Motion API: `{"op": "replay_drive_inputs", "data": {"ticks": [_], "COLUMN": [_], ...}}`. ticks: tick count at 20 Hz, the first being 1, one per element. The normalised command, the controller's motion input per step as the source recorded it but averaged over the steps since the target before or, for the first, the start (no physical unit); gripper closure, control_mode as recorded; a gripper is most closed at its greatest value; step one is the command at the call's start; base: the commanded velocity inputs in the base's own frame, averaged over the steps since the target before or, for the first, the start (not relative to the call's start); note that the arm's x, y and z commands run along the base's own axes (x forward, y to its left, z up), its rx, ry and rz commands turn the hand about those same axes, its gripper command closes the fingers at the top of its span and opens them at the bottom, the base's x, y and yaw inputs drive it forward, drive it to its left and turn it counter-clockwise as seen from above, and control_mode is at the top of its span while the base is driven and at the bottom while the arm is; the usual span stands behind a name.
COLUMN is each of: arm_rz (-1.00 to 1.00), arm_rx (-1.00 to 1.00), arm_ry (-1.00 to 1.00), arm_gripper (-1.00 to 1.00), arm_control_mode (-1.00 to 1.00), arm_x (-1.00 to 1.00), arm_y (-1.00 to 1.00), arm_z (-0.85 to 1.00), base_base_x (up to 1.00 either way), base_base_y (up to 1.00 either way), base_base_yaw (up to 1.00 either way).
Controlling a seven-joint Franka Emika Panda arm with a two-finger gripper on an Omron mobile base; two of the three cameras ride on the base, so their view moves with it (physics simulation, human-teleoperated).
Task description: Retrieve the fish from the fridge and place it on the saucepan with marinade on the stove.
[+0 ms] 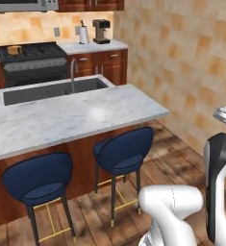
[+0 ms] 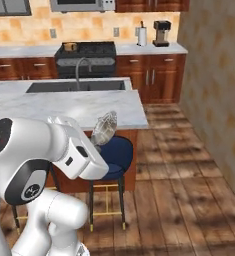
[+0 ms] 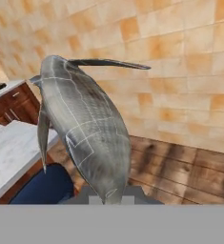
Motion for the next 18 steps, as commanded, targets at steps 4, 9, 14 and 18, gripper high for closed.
{"op": "replay_drive_inputs", "data": {"ticks": [4, 9, 14, 18], "arm_rz": [0.00, 0.00, 0.00, 0.00], "arm_rx": [0.00, 0.00, 0.00, 0.00], "arm_ry": [0.00, 0.00, 0.00, 0.00], "arm_gripper": [1.00, 1.00, 1.00, 1.00], "arm_control_mode": [1.00, 1.00, 1.00, 1.00], "arm_x": [0.00, 0.00, 0.00, 0.00], "arm_y": [0.00, 0.00, 0.00, 0.00], "arm_z": [0.00, 0.00, 0.00, 0.00], "base_base_x": [0.42, 0.47, 0.49, 0.46], "base_base_y": [-0.53, -0.53, -0.65, -0.74], "base_base_yaw": [0.33, 0.35, 0.34, 0.31]}}
